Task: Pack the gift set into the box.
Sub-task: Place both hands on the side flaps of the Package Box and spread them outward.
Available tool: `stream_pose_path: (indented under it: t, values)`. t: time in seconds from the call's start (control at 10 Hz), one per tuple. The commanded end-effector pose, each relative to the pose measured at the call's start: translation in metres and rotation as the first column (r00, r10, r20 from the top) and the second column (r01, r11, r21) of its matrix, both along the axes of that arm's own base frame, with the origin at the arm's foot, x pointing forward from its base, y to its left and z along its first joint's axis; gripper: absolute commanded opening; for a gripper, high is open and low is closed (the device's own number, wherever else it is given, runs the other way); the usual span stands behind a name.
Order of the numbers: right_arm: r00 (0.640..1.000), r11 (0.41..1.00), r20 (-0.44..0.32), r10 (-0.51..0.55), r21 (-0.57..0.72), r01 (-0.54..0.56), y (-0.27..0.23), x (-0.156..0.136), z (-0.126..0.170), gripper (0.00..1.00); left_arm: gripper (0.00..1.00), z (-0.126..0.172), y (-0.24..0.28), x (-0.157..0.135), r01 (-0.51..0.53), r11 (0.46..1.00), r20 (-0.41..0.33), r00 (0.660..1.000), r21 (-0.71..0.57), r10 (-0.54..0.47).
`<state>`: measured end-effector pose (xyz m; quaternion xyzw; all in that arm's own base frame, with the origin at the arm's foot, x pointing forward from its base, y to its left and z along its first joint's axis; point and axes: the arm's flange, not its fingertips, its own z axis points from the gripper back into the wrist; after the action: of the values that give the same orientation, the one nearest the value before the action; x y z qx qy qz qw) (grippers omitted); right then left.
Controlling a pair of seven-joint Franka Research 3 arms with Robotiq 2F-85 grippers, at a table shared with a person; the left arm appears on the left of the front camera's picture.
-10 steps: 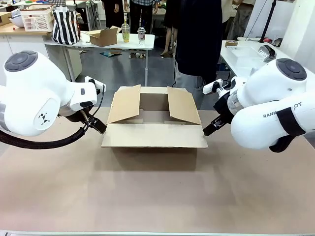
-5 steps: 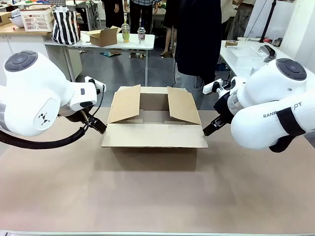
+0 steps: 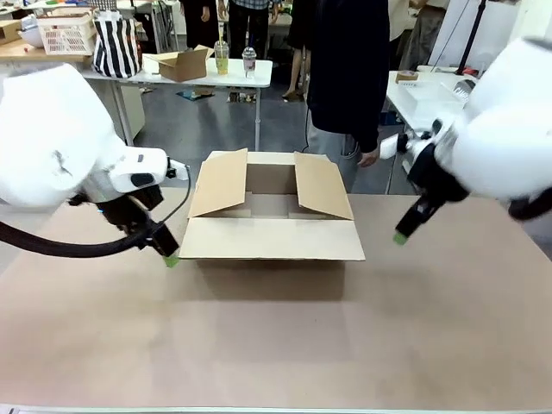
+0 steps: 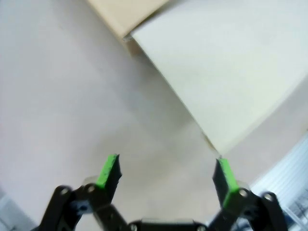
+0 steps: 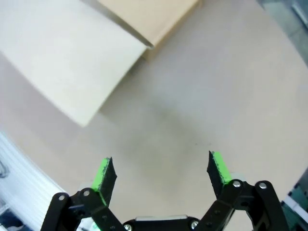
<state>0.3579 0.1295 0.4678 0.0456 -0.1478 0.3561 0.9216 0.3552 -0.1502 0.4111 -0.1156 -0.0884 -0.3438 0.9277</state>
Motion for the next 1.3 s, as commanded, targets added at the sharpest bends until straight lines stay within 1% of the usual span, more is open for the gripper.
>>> stream_pose_path:
  t: [0.0, 0.1, 0.2, 0.3, 0.4, 0.5, 0.6, 0.7, 0.8, 0.9, 1.0, 1.1, 1.2]
  values:
    - [0.985, 0.966, 0.131, -0.11, 0.246, 0.076, -0.012, 0.005, 0.041, 1.0, 1.0, 0.073, 0.037, -0.002, -0.087, 0.975, 0.13, 0.985, -0.206, 0.115]
    - [0.93, 0.909, 0.233, -0.285, 0.373, 0.185, -0.014, 0.001, 0.051, 1.0, 1.0, 0.086, 0.044, -0.004, -0.141, 0.916, 0.28, 0.925, -0.377, 0.258]
    - [0.998, 0.993, 0.05, -0.047, 0.113, 0.041, -0.011, -0.003, 0.04, 1.0, 1.0, 0.045, 0.015, -0.006, -0.023, 0.996, 0.033, 0.999, -0.09, 0.026]
    - [0.998, 0.993, 0.05, -0.047, 0.113, 0.041, -0.011, -0.003, 0.04, 1.0, 1.0, 0.045, 0.015, -0.006, -0.023, 0.996, 0.033, 0.999, -0.09, 0.026]
    - [0.983, 0.964, 0.116, -0.145, 0.242, 0.114, -0.02, -0.004, 0.07, 1.0, 1.0, 0.094, 0.04, -0.013, -0.098, 0.97, 0.119, 0.985, -0.223, 0.127]
    - [0.967, 0.862, -0.048, -0.25, 0.445, 0.245, -0.027, -0.003, 0.059, 1.0, 1.0, 0.094, 0.027, -0.008, 0.096, 0.863, 0.065, 0.995, -0.496, -0.074]
    - [0.942, 0.661, -0.13, -0.311, 0.682, 0.312, -0.042, -0.004, 0.063, 1.0, 1.0, 0.103, 0.035, -0.006, 0.209, 0.7, 0.098, 0.976, -0.683, -0.195]
    - [0.907, 0.362, -0.331, -0.262, 0.837, 0.41, -0.055, -0.007, 0.075, 1.0, 1.0, 0.109, 0.05, -0.007, 0.26, 0.524, 0.128, 0.953, -0.811, -0.275]
    - [0.828, 0.13, -0.52, -0.211, 0.824, 0.551, -0.074, -0.006, 0.078, 1.0, 1.0, 0.109, 0.069, -0.007, 0.272, 0.331, 0.173, 0.938, -0.903, -0.299]
    - [0.752, -0.047, -0.635, -0.179, 0.769, 0.638, -0.094, -0.005, 0.074, 1.0, 1.0, 0.102, 0.082, -0.007, 0.199, 0.243, 0.128, 0.951, -0.949, -0.28]
    - [0.775, -0.203, -0.622, -0.108, 0.777, 0.595, -0.109, -0.006, 0.067, 1.0, 1.0, 0.094, 0.083, -0.004, 0.082, 0.255, 0.029, 0.978, -0.964, -0.207]
    - [0.79, -0.249, -0.598, -0.133, 0.792, 0.557, -0.115, -0.005, 0.058, 1.0, 1.0, 0.087, 0.09, -0.004, 0.007, 0.227, -0.029, 0.988, -0.974, -0.152]
    - [0.8, -0.2, -0.567, -0.194, 0.822, 0.534, -0.11, -0.001, 0.047, 1.0, 1.0, 0.081, 0.094, -0.001, -0.126, 0.302, -0.151, 0.987, -0.945, -0.061]
